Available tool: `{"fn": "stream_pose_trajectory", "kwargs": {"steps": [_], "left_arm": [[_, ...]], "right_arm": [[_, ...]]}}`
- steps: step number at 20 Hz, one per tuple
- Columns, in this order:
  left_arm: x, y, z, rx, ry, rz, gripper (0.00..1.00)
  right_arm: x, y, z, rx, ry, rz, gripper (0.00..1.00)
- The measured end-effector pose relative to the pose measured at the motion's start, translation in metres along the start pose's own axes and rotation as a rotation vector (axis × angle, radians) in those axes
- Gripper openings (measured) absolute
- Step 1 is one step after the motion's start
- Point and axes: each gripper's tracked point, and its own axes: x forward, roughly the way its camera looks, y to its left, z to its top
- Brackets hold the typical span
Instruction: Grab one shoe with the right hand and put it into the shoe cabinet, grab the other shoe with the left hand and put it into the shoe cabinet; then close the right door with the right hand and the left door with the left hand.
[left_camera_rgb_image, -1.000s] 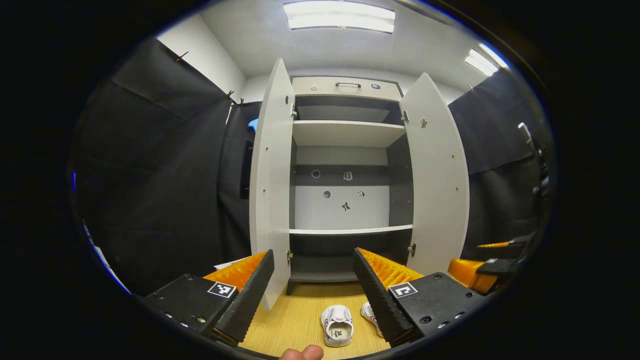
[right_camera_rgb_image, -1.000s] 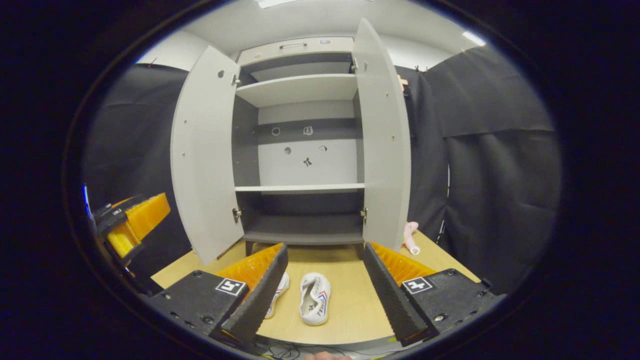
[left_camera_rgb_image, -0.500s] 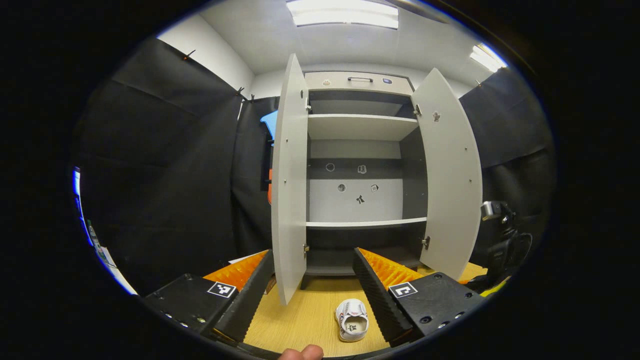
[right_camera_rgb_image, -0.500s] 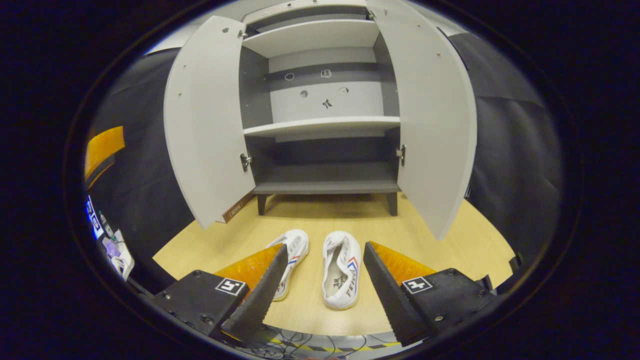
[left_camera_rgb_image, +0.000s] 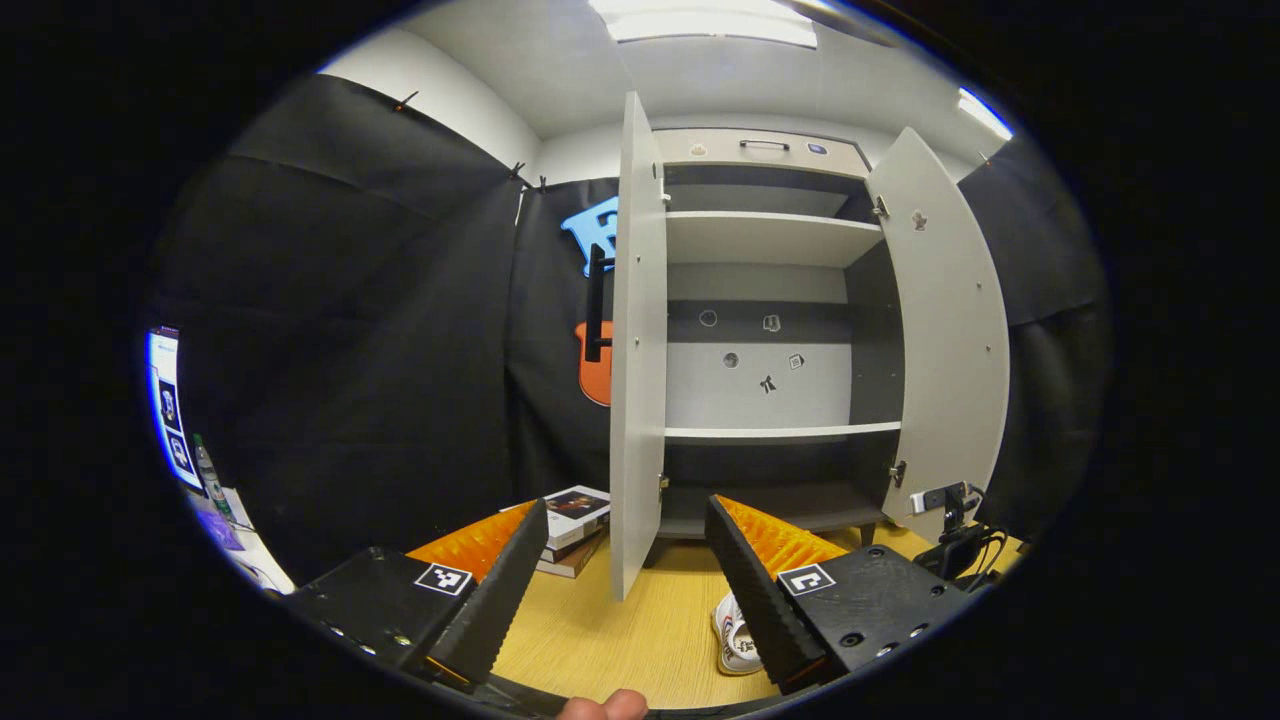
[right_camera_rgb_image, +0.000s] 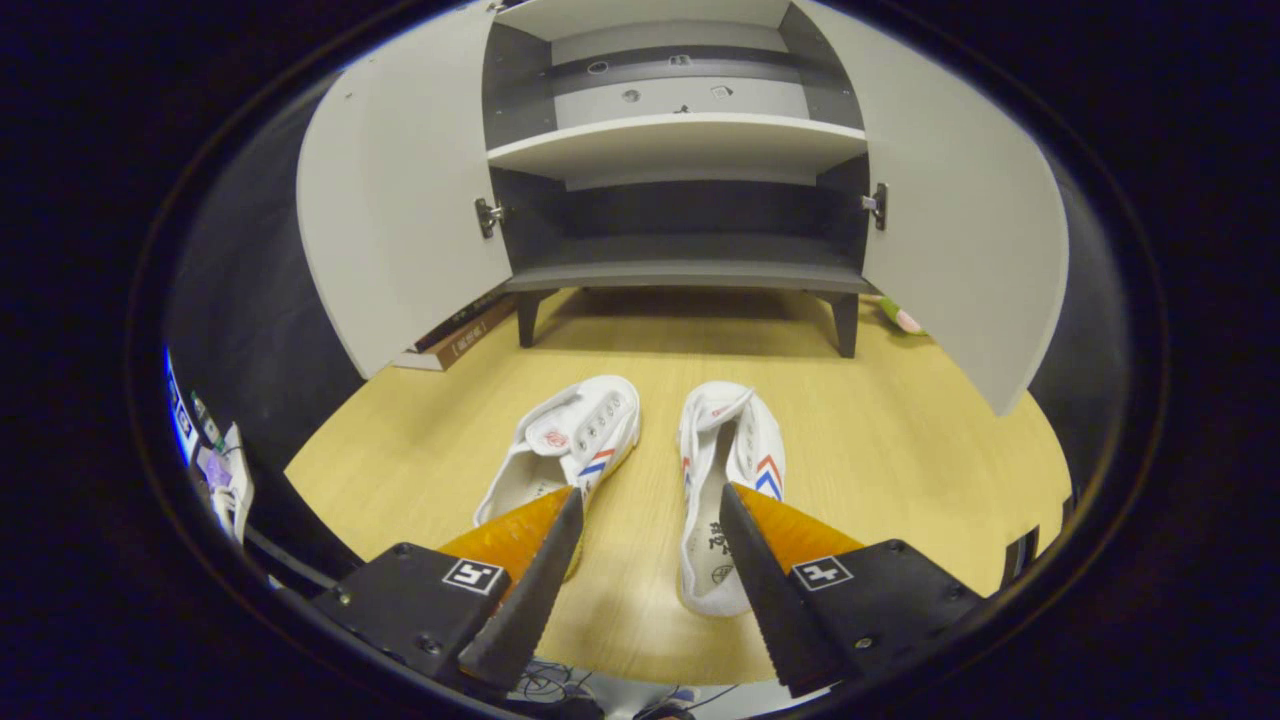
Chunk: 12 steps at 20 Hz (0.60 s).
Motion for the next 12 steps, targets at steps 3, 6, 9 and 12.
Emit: {"fn": "stream_pose_trajectory", "kwargs": {"steps": [3,6,9,12], "left_arm": [[0.002,0.005,-0.005,0.001,0.02,0.016,0.95],[0.005,0.016,-0.008,0.018,0.024,0.032,0.95],[0.006,0.02,-0.013,0.032,0.033,0.041,0.95],[0.007,0.019,-0.014,0.046,0.041,0.044,0.95]], "right_arm": [[0.024,-0.005,-0.007,0.002,0.042,-0.012,0.75],[0.05,-0.013,-0.011,0.002,0.08,-0.031,0.66],[0.07,-0.016,-0.013,0.019,0.097,-0.057,0.35],[0.081,-0.019,-0.011,0.002,0.083,-0.088,0.28]]}}
